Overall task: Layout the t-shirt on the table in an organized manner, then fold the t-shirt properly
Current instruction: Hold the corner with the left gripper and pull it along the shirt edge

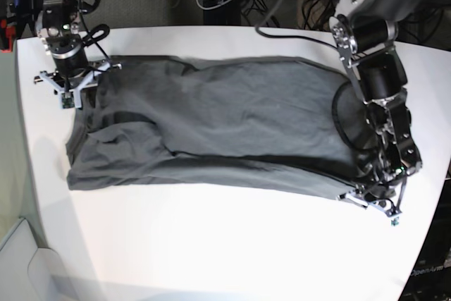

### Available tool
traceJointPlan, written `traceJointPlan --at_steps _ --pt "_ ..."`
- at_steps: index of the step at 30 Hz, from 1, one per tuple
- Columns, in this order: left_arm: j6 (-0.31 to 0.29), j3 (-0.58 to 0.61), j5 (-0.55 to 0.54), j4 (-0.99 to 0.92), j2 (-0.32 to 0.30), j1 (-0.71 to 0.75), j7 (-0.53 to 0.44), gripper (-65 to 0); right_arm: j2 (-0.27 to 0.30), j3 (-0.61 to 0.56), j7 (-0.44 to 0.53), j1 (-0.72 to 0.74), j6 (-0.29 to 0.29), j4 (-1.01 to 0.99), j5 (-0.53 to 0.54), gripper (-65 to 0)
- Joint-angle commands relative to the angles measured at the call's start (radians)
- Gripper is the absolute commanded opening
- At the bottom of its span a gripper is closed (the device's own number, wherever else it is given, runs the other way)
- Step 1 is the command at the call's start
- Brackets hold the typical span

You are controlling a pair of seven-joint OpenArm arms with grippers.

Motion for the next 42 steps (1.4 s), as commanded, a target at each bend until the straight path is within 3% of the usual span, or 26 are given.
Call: traceJointPlan --at_steps 1,10,16,36,42 --pt "-0.004 0.001 -0.008 0.023 -0.009 -0.035 -0.023 -60.7 0.010 0.005 0.025 0.005 -0.001 0.015 0.001 -48.5" --pt "-0.006 0.003 -0.008 0.023 -0.016 -0.030 0.039 -59.3 0.010 0.003 0.025 0.005 -0.001 0.015 0.001 -48.5" --pt "-0.004 0.003 -0.002 0.015 -0.010 -0.027 0.039 -42.2 0.010 0.003 0.025 0.017 -0.001 0.015 0.001 -48.5" --pt "-0.004 -0.008 -0.010 0.029 -0.039 0.027 0.082 -41.9 0.009 0.003 0.025 0.019 -0.001 0.015 0.001 -48.5" --pt "-0.004 -0.072 -0.003 0.190 -0.030 0.054 0.085 -41.7 0.009 0.003 0.025 0.019 -0.001 0.015 0.001 -48.5"
